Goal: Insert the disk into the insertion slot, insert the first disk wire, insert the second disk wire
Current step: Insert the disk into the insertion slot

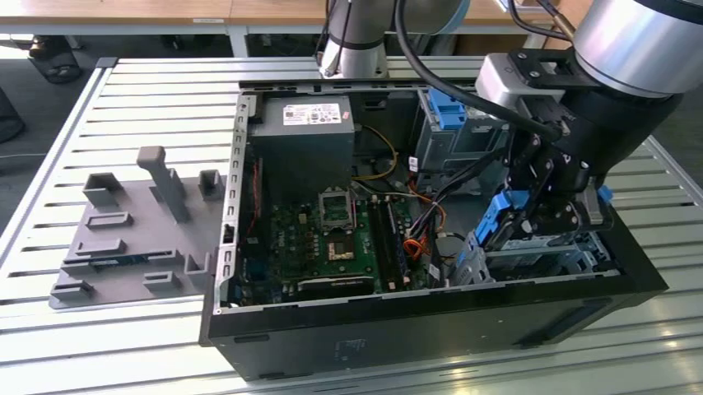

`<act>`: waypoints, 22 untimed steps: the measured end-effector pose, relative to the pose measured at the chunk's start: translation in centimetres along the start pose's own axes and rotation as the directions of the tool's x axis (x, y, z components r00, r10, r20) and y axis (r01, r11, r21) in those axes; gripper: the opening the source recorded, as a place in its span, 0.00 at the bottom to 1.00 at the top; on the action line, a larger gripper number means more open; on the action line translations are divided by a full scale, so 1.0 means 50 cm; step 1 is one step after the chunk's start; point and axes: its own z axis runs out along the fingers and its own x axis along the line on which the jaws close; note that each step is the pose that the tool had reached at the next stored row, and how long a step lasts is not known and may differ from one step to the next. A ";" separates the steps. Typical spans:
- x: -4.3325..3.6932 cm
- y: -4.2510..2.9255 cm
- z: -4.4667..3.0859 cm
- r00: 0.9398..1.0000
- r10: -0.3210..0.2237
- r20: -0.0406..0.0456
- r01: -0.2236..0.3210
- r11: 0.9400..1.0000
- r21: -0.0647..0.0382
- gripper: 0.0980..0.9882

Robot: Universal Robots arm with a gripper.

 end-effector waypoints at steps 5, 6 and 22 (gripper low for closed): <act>0.000 0.000 0.004 1.000 0.000 0.000 0.000 1.000 0.000 0.30; 0.000 0.000 0.005 1.000 0.000 0.000 0.000 1.000 0.000 0.30; 0.000 0.000 0.011 1.000 0.000 0.000 0.000 1.000 0.000 0.38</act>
